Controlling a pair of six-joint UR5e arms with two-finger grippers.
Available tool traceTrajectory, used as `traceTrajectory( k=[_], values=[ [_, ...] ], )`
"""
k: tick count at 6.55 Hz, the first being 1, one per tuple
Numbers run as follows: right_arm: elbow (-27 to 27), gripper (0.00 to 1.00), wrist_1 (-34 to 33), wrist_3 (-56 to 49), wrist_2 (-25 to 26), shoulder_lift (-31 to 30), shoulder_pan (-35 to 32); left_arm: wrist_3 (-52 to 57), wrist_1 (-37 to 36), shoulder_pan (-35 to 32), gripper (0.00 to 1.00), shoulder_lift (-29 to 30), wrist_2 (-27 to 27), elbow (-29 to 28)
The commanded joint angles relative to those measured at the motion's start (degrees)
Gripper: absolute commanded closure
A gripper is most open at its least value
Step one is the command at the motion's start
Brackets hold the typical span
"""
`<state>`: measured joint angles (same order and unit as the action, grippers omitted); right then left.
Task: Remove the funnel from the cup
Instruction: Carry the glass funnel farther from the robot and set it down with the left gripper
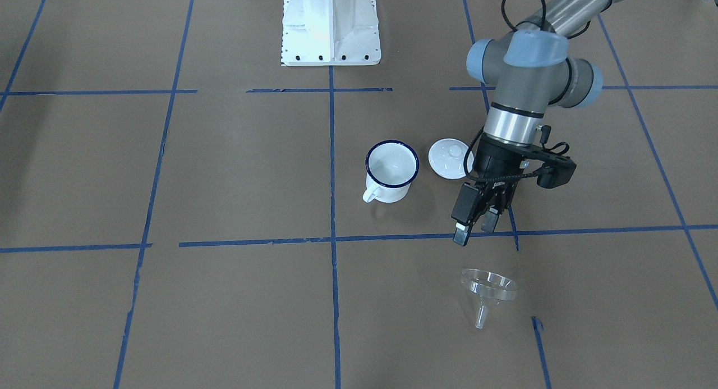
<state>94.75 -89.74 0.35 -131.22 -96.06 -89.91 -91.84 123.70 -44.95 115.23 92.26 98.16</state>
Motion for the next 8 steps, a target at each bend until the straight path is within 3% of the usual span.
traceTrajectory(
  k=[1,2,4,6,7,8],
  values=[
    [0.0,0.00,0.0,0.0,0.0,0.0,0.0,24.6,-13.0,-1.1,0.00,-8.5,10.7,13.4],
    [0.0,0.00,0.0,0.0,0.0,0.0,0.0,31.3,-13.5,-1.6,0.00,-12.8,15.3,15.8],
    [0.0,0.00,0.0,0.0,0.0,0.0,0.0,30.9,-13.6,2.2,0.00,-15.6,15.5,14.7],
    [0.0,0.00,0.0,0.0,0.0,0.0,0.0,30.9,-16.2,5.1,0.00,-11.7,15.6,8.4],
    [0.0,0.00,0.0,0.0,0.0,0.0,0.0,30.9,-23.3,7.1,0.01,-7.3,15.6,6.9],
    [0.0,0.00,0.0,0.0,0.0,0.0,0.0,30.8,-24.0,8.2,0.01,-6.3,15.7,6.5]
  ],
)
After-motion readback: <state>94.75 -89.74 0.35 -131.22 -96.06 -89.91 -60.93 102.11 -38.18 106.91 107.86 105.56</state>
